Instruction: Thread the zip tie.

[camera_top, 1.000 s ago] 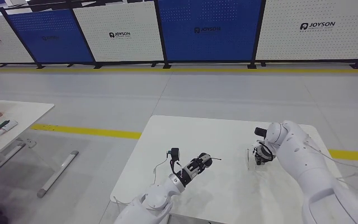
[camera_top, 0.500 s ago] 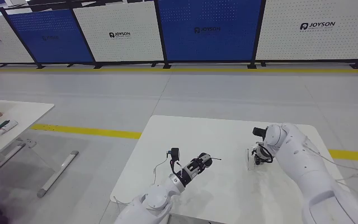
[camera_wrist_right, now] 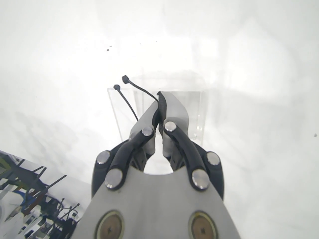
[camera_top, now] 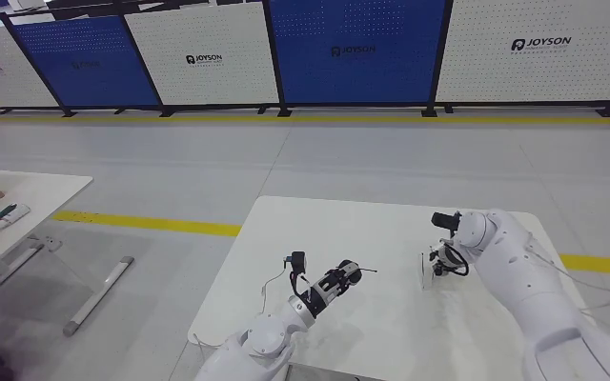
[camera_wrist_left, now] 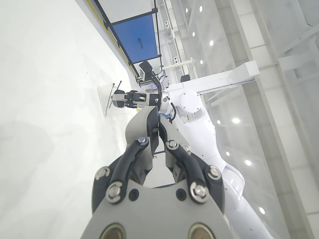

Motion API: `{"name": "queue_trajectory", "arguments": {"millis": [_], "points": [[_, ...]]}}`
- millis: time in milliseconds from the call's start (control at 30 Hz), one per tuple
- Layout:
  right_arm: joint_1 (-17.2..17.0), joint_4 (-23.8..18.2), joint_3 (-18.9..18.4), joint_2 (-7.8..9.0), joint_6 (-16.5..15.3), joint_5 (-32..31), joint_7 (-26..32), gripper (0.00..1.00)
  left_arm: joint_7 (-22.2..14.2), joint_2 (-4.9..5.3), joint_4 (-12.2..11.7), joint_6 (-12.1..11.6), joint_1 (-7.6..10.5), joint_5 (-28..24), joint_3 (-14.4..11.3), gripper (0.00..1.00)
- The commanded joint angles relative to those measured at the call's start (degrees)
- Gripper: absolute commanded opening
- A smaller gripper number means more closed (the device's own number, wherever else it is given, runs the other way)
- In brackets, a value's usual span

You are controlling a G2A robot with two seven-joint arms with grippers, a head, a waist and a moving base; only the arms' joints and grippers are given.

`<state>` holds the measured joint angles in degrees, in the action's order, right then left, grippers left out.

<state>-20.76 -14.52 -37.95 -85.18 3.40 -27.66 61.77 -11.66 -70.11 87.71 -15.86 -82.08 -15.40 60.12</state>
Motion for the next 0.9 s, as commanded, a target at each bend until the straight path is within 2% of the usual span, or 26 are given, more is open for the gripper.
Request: {"name": "queue_trajectory", "arguments": {"millis": [0, 333, 567, 700, 867], "points": [[-0.2, -0.7, -0.3, 0.38, -0.2, -0.1, 0.1, 0.0, 0.0, 0.0, 0.0, 0.0, 0.0, 0.0, 0.0, 0.0], [-1.8, -5.2, -2.5, 2.81, -1.1, -0.5, 0.5, 0.0, 0.0, 0.0, 0.0, 0.0, 0.0, 0.0, 0.0, 0.0], [-4.0, -10.4, -4.3, 5.04, -0.6, -1.7, 0.8, 0.0, 0.0, 0.0, 0.0, 0.0, 0.0, 0.0, 0.0, 0.0], [-6.1, -15.0, -6.1, 6.84, 0.2, -2.3, 0.4, 0.0, 0.0, 0.0, 0.0, 0.0, 0.0, 0.0, 0.0, 0.0], [-10.6, -24.3, -9.8, 9.91, 2.0, -3.8, 0.0, 0.0, 0.0, 0.0, 0.0, 0.0, 0.0, 0.0, 0.0, 0.0]]}}
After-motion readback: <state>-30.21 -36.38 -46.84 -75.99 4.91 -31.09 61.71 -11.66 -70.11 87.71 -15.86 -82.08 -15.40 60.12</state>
